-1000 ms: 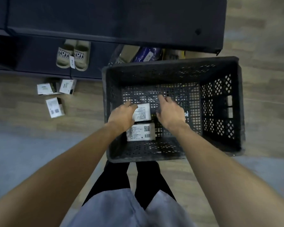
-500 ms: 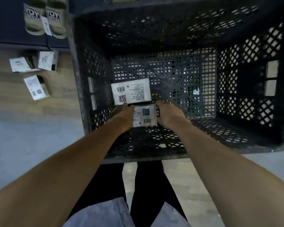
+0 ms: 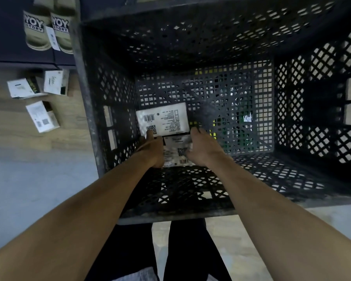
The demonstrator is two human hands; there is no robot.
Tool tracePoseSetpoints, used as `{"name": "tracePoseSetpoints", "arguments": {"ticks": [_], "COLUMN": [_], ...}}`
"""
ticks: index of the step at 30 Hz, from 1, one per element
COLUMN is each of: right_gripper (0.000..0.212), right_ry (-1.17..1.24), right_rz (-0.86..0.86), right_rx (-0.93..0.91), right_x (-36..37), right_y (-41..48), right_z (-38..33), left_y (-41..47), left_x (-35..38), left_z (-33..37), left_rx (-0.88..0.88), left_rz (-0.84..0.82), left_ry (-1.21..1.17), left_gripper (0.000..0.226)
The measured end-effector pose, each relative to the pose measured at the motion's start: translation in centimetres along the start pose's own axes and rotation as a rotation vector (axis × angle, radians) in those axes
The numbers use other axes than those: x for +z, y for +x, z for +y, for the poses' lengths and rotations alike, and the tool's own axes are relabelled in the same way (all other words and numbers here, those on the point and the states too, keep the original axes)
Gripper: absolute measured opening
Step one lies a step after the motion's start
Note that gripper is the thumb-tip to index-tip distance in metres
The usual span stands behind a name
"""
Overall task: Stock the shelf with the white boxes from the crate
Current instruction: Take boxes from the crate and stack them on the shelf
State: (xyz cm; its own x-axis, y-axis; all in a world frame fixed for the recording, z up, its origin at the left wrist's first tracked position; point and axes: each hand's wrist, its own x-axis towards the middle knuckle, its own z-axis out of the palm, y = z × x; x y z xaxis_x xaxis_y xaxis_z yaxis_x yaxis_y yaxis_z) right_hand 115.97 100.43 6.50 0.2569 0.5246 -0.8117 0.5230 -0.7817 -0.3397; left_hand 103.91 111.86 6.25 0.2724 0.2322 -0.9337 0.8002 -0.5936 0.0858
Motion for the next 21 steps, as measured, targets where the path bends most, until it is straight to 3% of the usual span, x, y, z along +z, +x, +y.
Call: {"name": "tracePoseSetpoints", "arguments": {"ticks": [3,6,9,13,15,17,21], "right_gripper": [0.047,0.067,0.082,0.087,0.082,0.061,0.041], "right_ry": [-0.054,-0.099,-0.132,-0.174,-0.206,-0.242,-0.229], "right_rz": [-0.047,-0.062,-0.068,-0.064,-0.061,-0.059,-0.063], "right_rx": [-0.053,-0.063,-0.039,-0.007,-0.001,-0.016,-0.04], "right_x": [-0.3,-0.3,-0.1,0.2,0.2,0.1,-0.4], "right_y": [-0.1,-0.3,-0.5,-0.3,-0.4,-0.5,-0.9], "right_z": [-0.2,-0.3,-0.6,-0.8,-0.8,-0.7,-0.3], "left_y": [-0.3,-0.4,-0.4,-0.1,0.0,-0.1,0.0], "left_x": [0.3,0.9,1.1,0.4,0.2,0.4,0.5], "left_z": [-0.3,-0.7,-0.7,-0.5,-0.4,-0.5,-1.2], "left_rx": [0.016,0.062,0.079,0.072,0.07,0.082,0.11], "left_rz": [0.019,0.037,0.092,0.108,0.083,0.081,0.089], "left_ry": [-0.029,-0.128,-0.152,-0.051,0.017,0.064,-0.02], "left_gripper": [0.071,0.079,0.075,0.067,0.066,0.061,0.053]}}
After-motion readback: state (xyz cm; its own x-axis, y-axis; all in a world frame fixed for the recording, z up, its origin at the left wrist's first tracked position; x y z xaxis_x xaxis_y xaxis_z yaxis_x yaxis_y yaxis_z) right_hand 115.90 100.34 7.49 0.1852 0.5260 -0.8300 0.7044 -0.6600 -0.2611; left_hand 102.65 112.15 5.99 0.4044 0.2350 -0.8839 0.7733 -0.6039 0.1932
